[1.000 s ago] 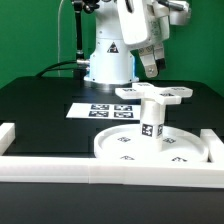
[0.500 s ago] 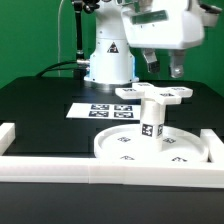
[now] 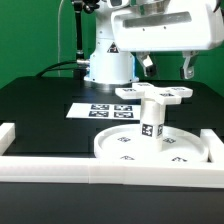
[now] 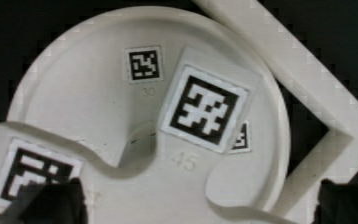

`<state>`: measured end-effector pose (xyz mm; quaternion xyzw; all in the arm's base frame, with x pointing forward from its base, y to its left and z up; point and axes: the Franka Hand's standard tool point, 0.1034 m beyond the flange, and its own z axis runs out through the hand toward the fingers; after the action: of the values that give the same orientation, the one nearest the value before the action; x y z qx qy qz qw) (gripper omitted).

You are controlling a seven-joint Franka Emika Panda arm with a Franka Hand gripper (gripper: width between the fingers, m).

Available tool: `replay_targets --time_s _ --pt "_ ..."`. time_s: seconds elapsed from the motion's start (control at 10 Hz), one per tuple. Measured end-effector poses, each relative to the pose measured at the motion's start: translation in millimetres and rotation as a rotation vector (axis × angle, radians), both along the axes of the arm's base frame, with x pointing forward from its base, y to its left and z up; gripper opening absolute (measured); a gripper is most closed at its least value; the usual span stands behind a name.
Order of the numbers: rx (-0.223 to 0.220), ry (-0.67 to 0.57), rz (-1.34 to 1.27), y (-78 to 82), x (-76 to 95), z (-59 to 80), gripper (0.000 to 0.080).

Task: Assemble round table

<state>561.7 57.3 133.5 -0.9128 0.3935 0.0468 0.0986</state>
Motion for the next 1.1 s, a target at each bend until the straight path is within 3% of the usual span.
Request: replay_targets --time_s 0.4,0.9,1.1 --pt "-0.053 -0.078 0.602 0.2 -1.6 -0.7 0.0649" --pt "-0.048 -0.147 0.973 -2.8 -1.0 -1.6 0.0649" --pt "-0.083 -0.181 1.237 -0.8 2.0 -1.4 0.0649"
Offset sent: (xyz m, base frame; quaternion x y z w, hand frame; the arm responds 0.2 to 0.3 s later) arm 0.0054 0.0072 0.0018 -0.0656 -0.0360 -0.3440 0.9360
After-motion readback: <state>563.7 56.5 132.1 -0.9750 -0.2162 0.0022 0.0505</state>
